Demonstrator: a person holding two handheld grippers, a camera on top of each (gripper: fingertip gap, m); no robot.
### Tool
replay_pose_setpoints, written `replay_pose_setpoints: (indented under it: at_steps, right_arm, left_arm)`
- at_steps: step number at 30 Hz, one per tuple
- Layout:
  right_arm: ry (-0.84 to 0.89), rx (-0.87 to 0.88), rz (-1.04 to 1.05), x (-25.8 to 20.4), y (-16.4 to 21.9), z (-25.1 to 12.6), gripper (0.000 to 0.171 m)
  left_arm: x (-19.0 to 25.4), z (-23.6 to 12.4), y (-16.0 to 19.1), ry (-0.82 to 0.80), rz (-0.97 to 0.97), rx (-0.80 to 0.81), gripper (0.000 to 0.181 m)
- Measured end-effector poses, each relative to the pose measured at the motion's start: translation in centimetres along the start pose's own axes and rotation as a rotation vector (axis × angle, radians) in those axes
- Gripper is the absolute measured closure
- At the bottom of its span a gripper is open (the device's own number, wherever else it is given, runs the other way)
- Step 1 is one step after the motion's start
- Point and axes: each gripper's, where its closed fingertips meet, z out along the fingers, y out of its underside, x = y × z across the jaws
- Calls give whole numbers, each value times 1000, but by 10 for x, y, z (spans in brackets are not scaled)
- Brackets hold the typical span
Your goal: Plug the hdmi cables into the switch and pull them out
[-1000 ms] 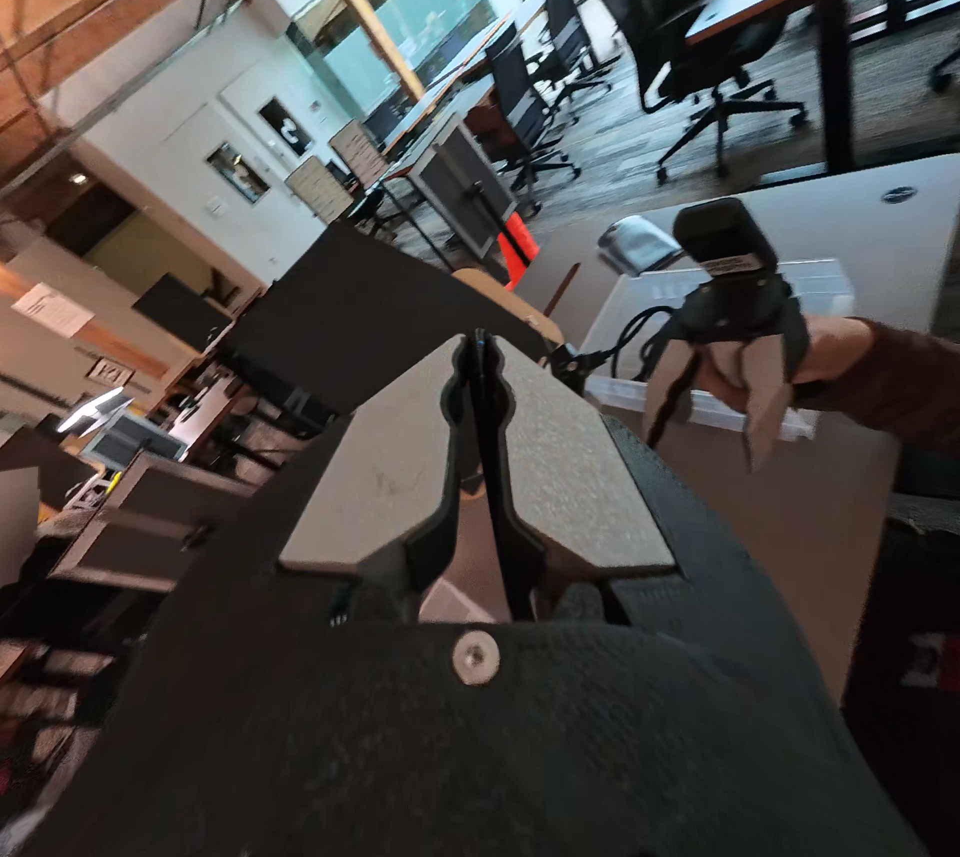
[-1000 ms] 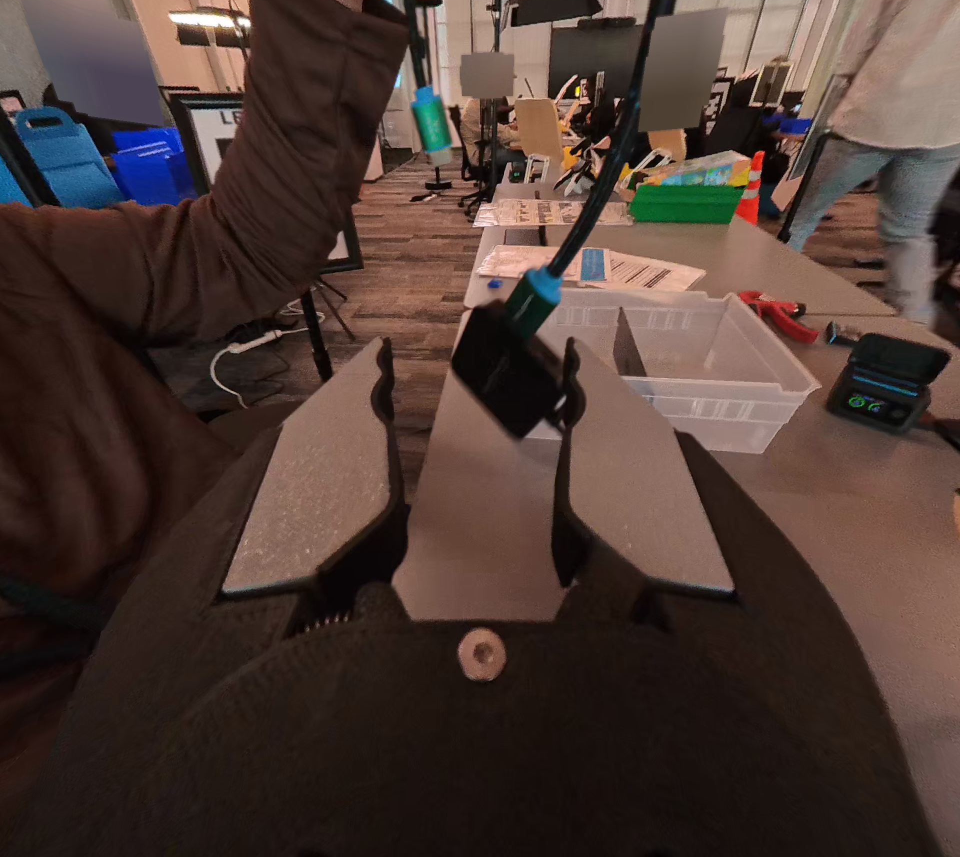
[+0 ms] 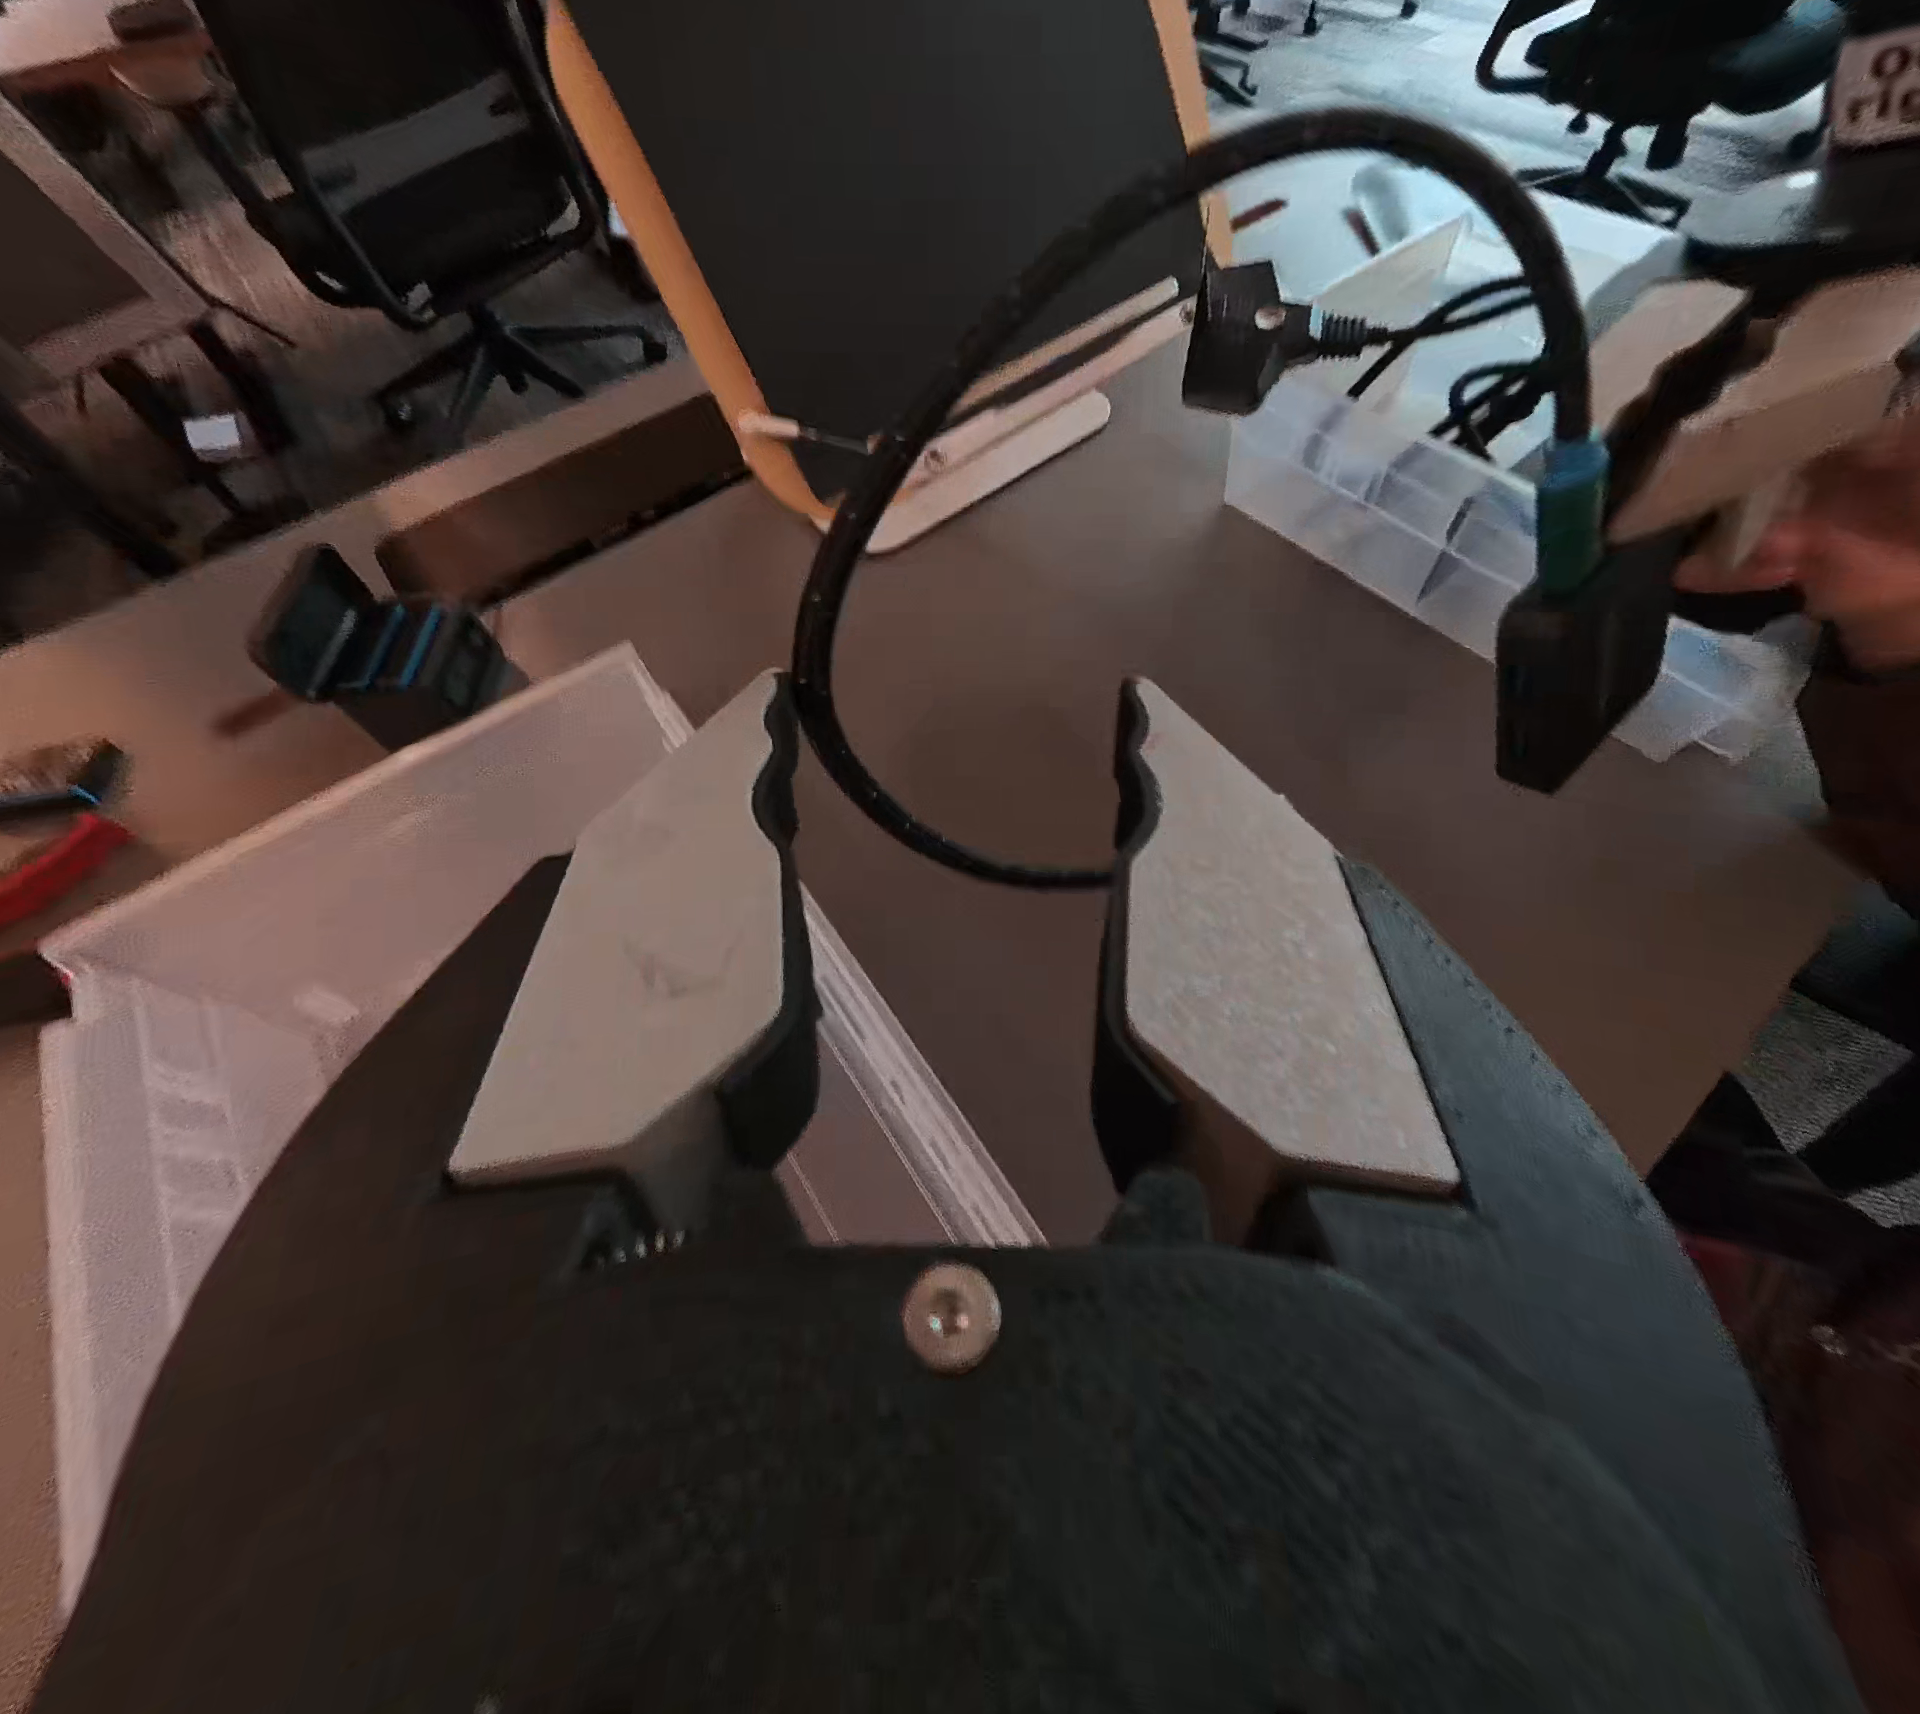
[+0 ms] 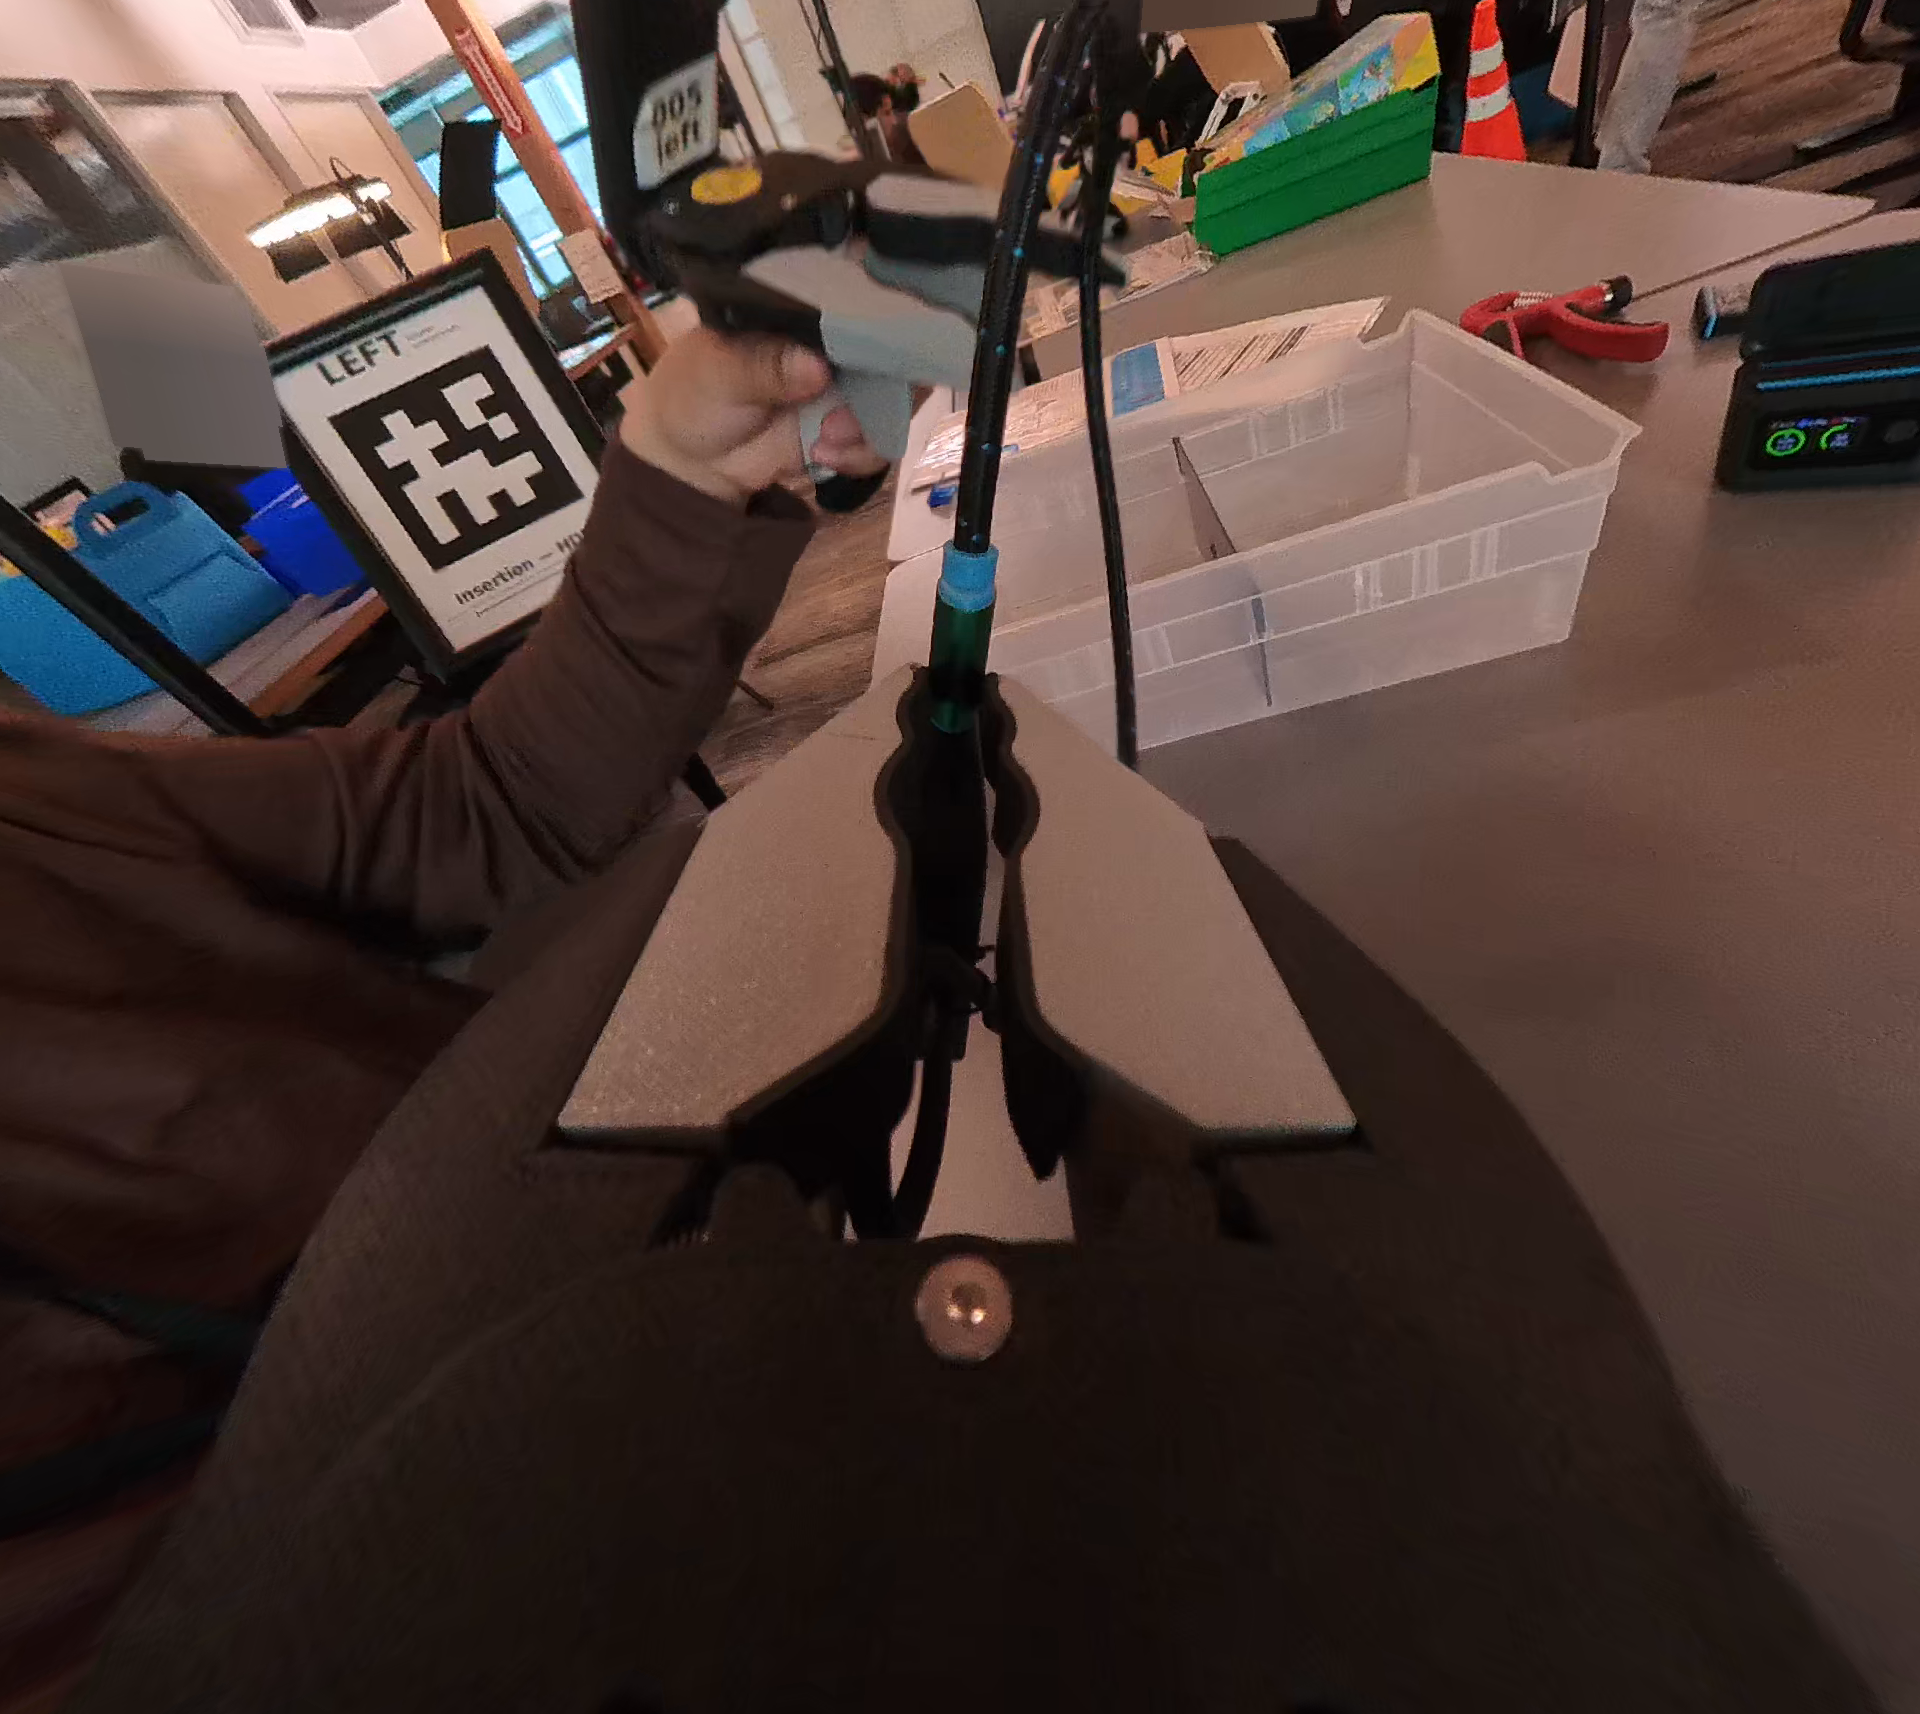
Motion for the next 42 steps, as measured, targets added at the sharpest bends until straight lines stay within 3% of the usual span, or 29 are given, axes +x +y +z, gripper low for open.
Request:
replay_pose_setpoints:
  at_steps: [3,7,10,16,20,22,25,33,42]
  right_arm:
    - [-15,8,41,5,3,3,165]
    - [-22,37,65,6,1,0,165]
    - [-28,57,50,2,-3,-1,165]
    - [-98,86,25,-19,-8,5,165]
    - [-158,98,14,-33,-9,10,165]
    - [-176,103,8,-37,-9,11,165]
    - [-163,102,-8,-37,-8,12,165]
    - [-201,93,-33,-45,-12,4,165]
    - [-99,33,-216,-46,-6,3,163]
  left_arm:
    - [5,-9,27,-22,-32,11,121]
    - [12,-32,48,13,-145,97,133]
    - [24,-36,60,94,-207,79,126]
    - [107,-6,50,335,-124,103,126]
    - [146,15,33,495,-179,160,130]
    - [158,20,25,569,-222,185,138]
    - [171,21,16,649,-232,233,167]
    - [175,21,7,635,-182,250,170]
    - [181,22,10,618,-165,204,170]
